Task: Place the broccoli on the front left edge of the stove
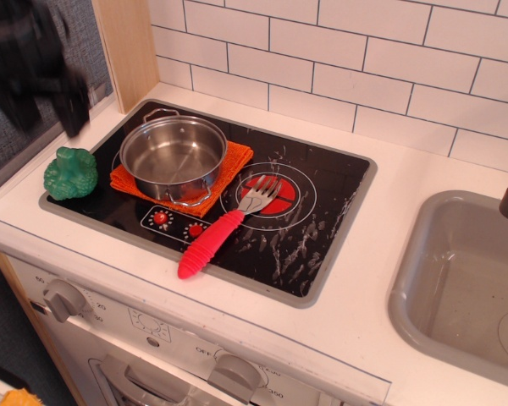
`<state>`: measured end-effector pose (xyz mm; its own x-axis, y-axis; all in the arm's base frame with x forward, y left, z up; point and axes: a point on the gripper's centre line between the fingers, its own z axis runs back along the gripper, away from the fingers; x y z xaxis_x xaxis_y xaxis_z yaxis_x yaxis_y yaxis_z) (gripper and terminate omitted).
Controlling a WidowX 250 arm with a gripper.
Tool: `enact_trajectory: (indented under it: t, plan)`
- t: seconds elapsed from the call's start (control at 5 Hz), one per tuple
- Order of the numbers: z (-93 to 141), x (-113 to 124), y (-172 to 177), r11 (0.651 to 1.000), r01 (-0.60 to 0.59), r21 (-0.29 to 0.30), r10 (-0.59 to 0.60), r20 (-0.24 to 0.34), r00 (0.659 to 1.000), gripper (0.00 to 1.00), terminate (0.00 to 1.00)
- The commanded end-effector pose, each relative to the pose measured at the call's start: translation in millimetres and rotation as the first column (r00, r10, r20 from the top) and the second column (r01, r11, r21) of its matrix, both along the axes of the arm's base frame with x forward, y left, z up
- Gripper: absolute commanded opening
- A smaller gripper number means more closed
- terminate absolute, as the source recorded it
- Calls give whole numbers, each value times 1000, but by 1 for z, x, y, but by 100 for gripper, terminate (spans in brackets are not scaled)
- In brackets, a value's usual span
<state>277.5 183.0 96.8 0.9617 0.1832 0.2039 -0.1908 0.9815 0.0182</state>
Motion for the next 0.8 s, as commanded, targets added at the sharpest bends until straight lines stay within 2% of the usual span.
enact_trajectory:
  t: [0.0,0.2,0.6]
  plan:
    - [58,-13,-26,996,80,41,-83,95,992,100,0]
    - [54,-12,-29,993,117,11,-117,95,989,100,0]
    - [54,-12,-29,993,117,11,-117,95,989,100,0]
